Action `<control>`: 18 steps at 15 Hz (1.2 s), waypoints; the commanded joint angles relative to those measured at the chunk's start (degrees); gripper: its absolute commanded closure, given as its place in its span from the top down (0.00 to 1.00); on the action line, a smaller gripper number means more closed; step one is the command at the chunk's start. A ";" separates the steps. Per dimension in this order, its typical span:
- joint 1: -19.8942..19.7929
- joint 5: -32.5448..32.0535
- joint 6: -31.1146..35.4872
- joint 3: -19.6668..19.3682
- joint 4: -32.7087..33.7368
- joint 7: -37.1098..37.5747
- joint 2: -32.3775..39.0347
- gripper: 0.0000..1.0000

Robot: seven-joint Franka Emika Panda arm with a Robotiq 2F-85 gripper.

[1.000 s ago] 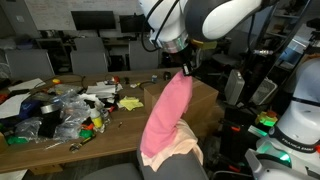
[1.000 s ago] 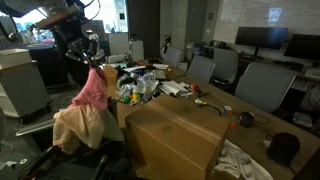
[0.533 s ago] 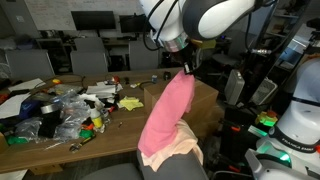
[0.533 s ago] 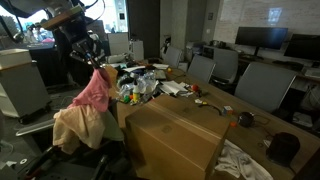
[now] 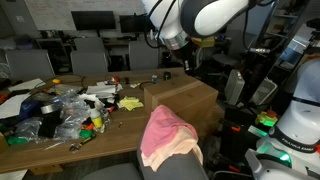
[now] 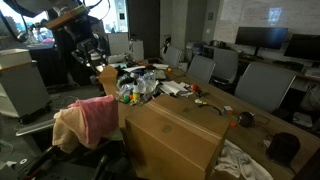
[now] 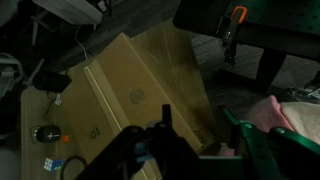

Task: Put the three towels on the headrest of the grey chair

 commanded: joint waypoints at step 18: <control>-15.74 19.00 9.78 -17.29 -3.89 7.41 -15.52 1.00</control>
